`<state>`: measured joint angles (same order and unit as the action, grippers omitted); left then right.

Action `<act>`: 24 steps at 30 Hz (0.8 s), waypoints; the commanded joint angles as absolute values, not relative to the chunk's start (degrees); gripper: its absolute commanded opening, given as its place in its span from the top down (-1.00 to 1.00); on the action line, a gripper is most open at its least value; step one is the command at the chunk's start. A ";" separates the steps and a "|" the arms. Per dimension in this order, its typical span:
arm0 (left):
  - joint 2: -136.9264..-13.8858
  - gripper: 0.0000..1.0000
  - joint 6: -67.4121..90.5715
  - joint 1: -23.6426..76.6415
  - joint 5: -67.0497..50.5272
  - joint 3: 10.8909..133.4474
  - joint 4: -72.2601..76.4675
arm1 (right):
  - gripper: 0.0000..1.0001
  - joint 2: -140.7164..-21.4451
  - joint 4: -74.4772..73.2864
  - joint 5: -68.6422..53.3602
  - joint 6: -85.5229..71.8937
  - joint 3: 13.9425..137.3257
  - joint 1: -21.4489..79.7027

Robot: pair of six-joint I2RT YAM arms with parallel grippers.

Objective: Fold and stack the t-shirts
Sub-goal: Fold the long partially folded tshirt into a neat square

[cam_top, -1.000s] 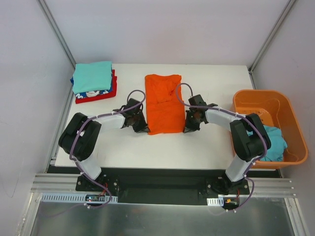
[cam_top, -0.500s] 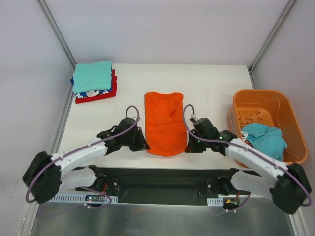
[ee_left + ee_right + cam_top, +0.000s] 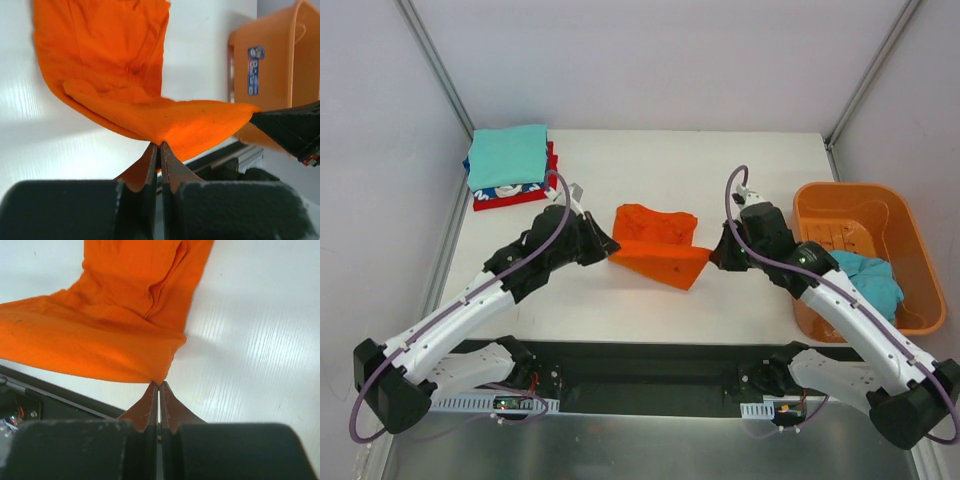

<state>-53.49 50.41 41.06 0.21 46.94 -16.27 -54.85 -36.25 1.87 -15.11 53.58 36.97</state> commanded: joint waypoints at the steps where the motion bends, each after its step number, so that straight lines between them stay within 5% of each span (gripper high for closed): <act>1: -60.89 1.00 47.55 35.26 2.74 54.04 -17.49 | 0.99 -60.46 -32.52 -1.73 -11.08 60.45 31.91; 24: -97.72 1.00 41.22 20.74 -8.26 80.49 -17.31 | 0.99 -97.99 -31.99 -15.38 -8.44 84.10 15.30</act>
<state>-92.23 43.99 22.98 -6.26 74.65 -16.91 -93.89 -31.70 -14.90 -9.54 79.24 17.52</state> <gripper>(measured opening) 0.009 0.011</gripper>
